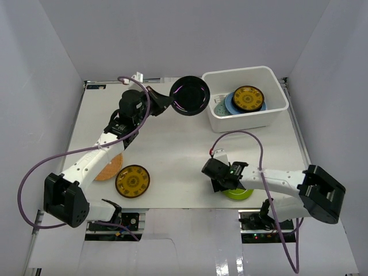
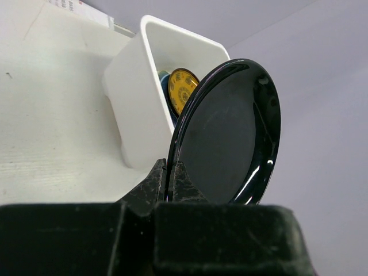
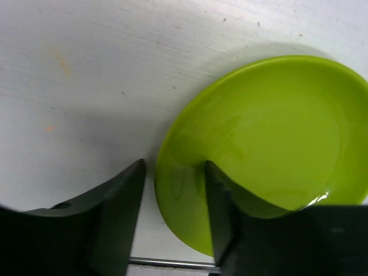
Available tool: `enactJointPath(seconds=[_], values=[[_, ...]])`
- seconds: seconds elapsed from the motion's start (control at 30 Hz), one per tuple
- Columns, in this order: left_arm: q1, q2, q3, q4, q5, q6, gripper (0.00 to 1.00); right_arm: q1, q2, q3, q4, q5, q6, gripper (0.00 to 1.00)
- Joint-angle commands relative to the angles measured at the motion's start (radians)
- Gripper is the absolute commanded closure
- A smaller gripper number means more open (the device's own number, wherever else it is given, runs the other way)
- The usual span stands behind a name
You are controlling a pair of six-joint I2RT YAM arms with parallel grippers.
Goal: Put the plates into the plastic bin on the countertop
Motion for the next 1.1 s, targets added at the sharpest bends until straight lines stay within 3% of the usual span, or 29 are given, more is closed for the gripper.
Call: enactJointPath(seconds=[0.0,0.03,0.17,0.4,0.67,0.87,1.07], values=[[-0.022,0.015,0.076,0.021,0.026,-0.005,1.0,0.046,0.122,0.092,-0.127,0.177,0.06,0.53],[-0.022,0.033,0.086,0.018,0.029,0.006,1.0,0.066,0.147,0.105,-0.163,0.196,0.071,0.65],[-0.029,0.087,0.157,-0.014,0.023,0.034,1.0,0.092,0.214,0.134,-0.175,0.24,0.085,0.91],[-0.095,0.261,0.356,-0.093,-0.006,0.089,1.0,0.164,0.101,0.191,-0.2,0.344,0.068,0.92],[-0.155,0.591,0.825,-0.254,-0.102,0.143,1.0,0.178,-0.299,0.308,-0.224,0.475,-0.039,0.92],[-0.186,0.933,1.262,-0.391,-0.119,0.167,1.0,0.172,-0.398,0.421,-0.223,0.53,-0.156,0.92],[-0.186,1.09,1.354,-0.315,-0.092,0.136,1.0,0.165,-0.425,0.531,-0.223,0.591,-0.248,0.92]])
